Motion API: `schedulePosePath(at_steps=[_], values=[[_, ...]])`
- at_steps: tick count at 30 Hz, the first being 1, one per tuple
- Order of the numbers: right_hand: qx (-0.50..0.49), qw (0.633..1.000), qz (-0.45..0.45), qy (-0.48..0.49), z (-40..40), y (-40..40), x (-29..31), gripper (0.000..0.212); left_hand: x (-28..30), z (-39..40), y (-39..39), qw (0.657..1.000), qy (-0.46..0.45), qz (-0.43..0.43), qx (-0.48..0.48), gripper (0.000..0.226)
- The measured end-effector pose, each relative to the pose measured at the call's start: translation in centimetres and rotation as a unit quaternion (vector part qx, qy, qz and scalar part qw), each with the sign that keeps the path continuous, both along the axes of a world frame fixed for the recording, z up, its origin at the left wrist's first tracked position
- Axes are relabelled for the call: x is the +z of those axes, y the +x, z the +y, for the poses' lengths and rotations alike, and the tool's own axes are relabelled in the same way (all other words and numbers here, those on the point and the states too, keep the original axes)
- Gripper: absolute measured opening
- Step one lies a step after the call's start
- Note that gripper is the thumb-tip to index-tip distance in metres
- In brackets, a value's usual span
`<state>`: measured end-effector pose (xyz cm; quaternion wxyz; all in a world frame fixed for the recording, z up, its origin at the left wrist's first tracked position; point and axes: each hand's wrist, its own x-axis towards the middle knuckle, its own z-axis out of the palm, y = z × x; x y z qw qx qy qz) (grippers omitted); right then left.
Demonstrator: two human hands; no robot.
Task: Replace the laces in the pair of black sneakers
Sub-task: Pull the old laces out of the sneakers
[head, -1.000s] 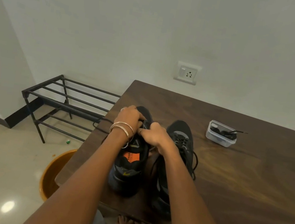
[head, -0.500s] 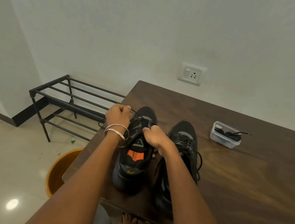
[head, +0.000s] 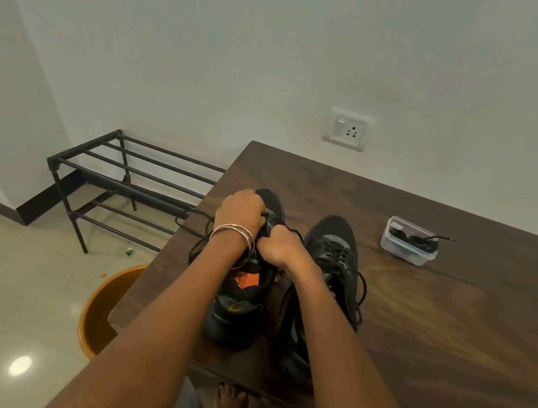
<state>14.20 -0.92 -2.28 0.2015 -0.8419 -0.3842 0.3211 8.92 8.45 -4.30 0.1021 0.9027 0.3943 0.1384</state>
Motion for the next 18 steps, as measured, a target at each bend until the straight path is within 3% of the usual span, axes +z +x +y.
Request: schedulePosePath(at_steps=[3,6,9,11,15,18], values=[[-0.006,1.000,0.004,0.000,0.0,-0.2,0.1,0.021,0.1,-0.3,0.0,1.000,0.010,-0.016,0.003,0.024],[-0.018,1.000,0.017,0.011,0.1,-0.2,-0.2,0.015,0.0,-0.1,-1.0,0.988,-0.076,-0.120,0.061,0.023],[-0.033,0.999,0.024,0.012,0.2,-0.2,-0.4,0.028,0.0,0.5,-2.8,0.922,-0.175,-0.292,0.183,0.027],[-0.041,0.999,0.023,0.008,0.3,-0.2,-0.6,0.032,-0.1,1.0,-3.8,0.883,-0.208,-0.330,0.259,0.032],[-0.051,0.999,0.019,-0.003,0.7,-0.2,-0.8,0.034,-0.5,1.0,-4.3,0.939,-0.098,-0.238,0.230,0.018],[-0.049,0.999,0.011,-0.006,0.8,-0.3,-0.7,0.035,0.2,0.6,-3.4,0.967,-0.053,-0.191,0.161,0.029]])
